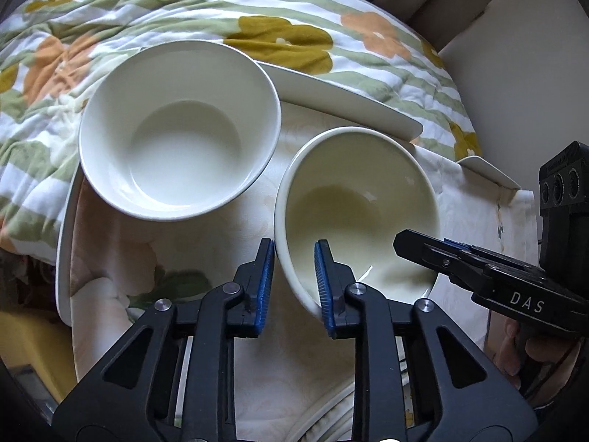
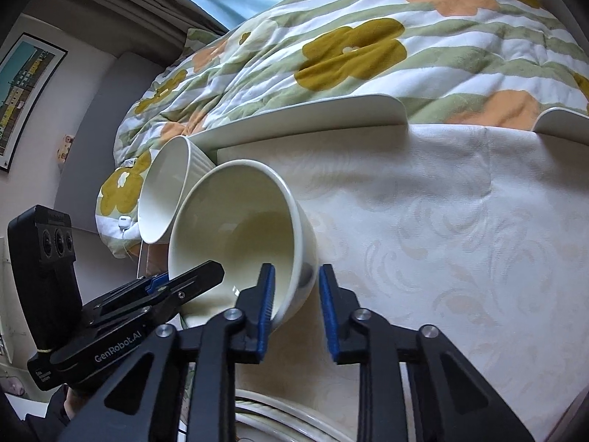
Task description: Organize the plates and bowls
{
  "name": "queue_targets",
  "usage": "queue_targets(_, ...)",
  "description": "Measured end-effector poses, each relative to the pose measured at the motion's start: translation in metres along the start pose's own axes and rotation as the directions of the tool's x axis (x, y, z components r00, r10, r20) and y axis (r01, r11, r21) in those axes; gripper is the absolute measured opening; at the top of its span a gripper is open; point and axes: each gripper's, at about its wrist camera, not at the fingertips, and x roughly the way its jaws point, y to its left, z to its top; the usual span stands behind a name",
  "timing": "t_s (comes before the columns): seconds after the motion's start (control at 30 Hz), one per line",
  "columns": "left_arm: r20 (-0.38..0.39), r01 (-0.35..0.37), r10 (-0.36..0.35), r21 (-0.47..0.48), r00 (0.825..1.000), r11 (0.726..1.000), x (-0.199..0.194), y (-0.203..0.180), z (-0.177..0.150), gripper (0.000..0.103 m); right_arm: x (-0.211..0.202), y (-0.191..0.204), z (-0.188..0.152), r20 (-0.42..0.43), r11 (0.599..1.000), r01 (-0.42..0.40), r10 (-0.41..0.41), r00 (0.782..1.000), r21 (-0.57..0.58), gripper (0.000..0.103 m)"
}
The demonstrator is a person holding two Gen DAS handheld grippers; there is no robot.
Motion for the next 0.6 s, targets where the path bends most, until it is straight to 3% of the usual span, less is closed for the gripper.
queue_targets(0.37, 0.026, -0.047, 0.046, 0.037, 0.999, 0.998, -0.007, -0.008, 0.0, 0.019, -0.004, 0.008, -0.002, 0.014, 0.999, 0.022, -0.021, 1.0, -0.042, 0.019)
queue_targets(0.6, 0.079, -0.067, 0.061, 0.067, 0.995, 0.996, -0.034, -0.031, -0.006, 0.019, -0.032, 0.008, -0.006, 0.066, 0.998, -0.002, 0.006, 0.998, -0.058, 0.019)
